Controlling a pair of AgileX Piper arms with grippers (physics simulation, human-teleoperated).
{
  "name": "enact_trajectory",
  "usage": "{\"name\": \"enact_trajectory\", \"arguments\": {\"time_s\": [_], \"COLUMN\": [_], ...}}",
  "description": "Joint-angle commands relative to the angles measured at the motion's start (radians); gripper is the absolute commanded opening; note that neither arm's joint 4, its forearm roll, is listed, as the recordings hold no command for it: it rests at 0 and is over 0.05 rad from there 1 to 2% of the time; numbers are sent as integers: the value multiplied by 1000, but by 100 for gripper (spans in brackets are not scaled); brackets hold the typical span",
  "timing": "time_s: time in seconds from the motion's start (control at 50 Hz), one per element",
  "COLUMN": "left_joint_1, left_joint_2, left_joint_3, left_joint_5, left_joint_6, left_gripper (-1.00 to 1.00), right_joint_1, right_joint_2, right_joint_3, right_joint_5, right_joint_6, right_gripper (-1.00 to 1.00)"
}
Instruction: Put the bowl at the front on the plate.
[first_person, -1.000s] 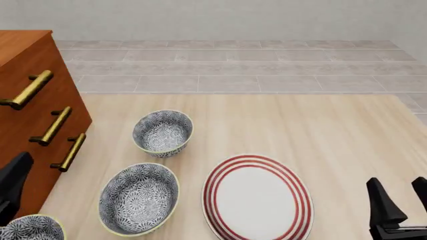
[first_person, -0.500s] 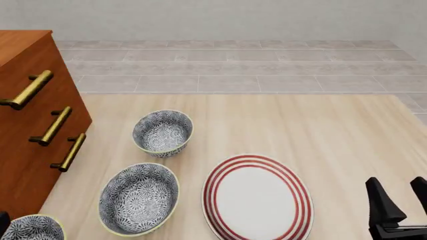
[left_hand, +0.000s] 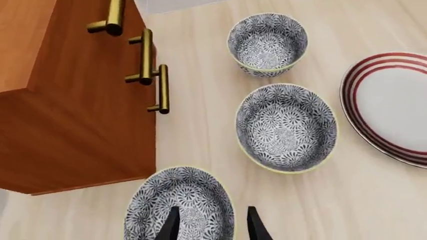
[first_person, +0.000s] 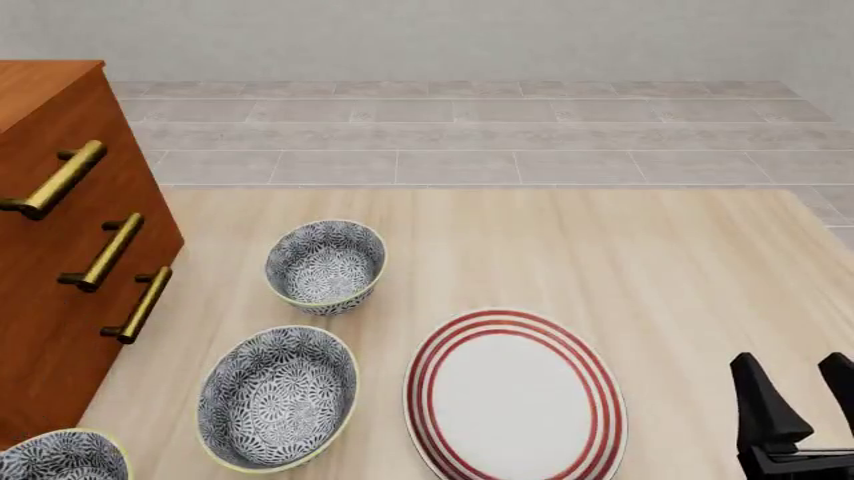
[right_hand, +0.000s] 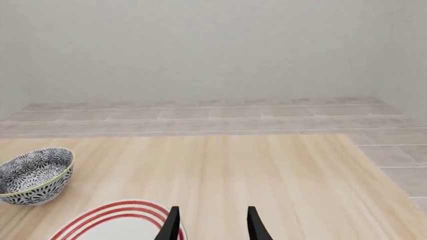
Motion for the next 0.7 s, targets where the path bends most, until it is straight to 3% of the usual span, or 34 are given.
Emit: {"name": "enact_trajectory", "arguments": {"time_s": [0.02, 0.08, 0.24, 0.7], "left_joint_1": [-7, -28, -33, -3], "left_joint_2": [-2, -2, -2, 34], "left_joint_3": [118, 163, 215, 398], "left_joint_5": [-14, -25, -37, -196], "left_joint_6": [-8, -47, -65, -57], "left_gripper": [100, 100, 100, 100], "right_joint_1": [0, 0, 4, 3], "right_joint_2": [-3, 1, 9, 9], "right_joint_3": [0, 0, 0, 0], "right_joint_5": [1, -3, -8, -5], "right_joint_6": [3, 3, 1, -4], "right_gripper": [100, 100, 100, 100]}}
